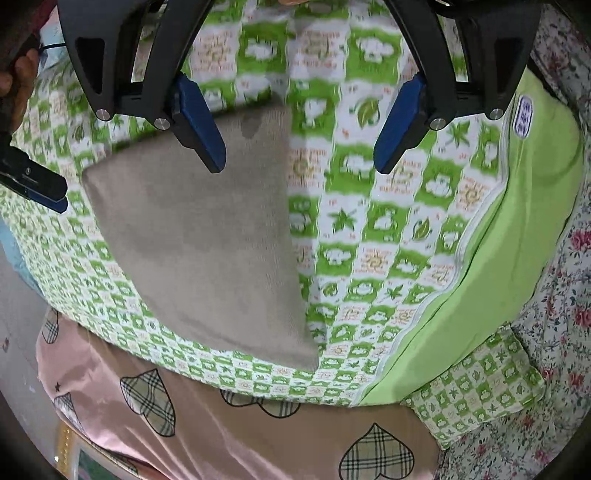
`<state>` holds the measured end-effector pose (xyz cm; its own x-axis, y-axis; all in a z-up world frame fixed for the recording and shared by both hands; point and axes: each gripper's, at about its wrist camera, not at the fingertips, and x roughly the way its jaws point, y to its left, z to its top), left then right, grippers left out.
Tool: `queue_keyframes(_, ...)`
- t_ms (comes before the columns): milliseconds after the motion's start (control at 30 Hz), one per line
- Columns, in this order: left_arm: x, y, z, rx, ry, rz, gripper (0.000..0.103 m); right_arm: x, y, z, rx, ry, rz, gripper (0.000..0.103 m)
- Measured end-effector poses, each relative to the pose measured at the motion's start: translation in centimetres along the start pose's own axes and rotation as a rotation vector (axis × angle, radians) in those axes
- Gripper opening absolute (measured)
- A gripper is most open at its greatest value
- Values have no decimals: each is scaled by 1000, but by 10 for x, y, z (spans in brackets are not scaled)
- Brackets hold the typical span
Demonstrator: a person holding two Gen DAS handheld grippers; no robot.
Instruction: Fold small clothes
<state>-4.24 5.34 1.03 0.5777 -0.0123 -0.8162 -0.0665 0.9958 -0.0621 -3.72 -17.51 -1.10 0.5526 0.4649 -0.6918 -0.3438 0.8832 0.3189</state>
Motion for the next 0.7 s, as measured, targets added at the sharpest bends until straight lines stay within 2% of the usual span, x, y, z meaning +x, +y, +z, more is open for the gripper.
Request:
queue_keyframes(200, -6, -4, -17, 38, 38, 50, 84, -6, 3, -22, 6, 42, -33, 79)
queue_keyframes(433, -9, -3, -32, 38, 52, 43, 84, -12, 11, -47, 2, 67, -56, 82)
queue_keyframes(700, -6, -6, -30, 42, 43, 49, 84, 3, 18, -53, -21, 96, -56, 83)
